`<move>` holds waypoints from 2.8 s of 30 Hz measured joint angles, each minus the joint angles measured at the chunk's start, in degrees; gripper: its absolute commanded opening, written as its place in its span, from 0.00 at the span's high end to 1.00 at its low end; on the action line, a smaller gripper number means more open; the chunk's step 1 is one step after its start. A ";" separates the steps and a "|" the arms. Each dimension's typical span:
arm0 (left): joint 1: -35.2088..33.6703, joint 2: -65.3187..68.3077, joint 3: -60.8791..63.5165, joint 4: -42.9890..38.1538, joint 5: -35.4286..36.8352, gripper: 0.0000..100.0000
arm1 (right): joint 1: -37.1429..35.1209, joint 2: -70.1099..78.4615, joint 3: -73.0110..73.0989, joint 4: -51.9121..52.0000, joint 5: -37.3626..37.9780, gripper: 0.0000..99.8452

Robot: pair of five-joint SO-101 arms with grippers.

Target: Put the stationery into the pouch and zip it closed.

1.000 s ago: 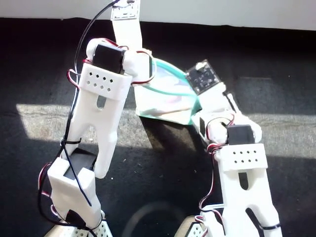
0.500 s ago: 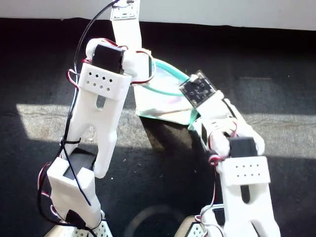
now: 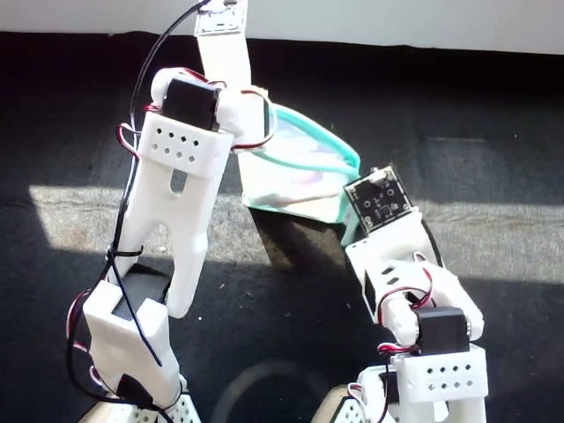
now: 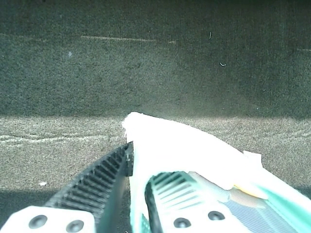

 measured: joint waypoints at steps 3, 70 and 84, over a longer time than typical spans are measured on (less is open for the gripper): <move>-1.23 0.00 0.00 0.09 -7.65 0.99 | 0.00 -0.18 0.26 -0.44 -2.64 0.76; -9.67 0.09 0.09 0.00 -39.30 0.99 | -17.85 -0.70 -3.16 4.22 -25.41 0.69; -9.67 0.09 0.09 0.00 -39.30 0.99 | -17.85 -0.79 -8.62 10.46 -25.76 0.69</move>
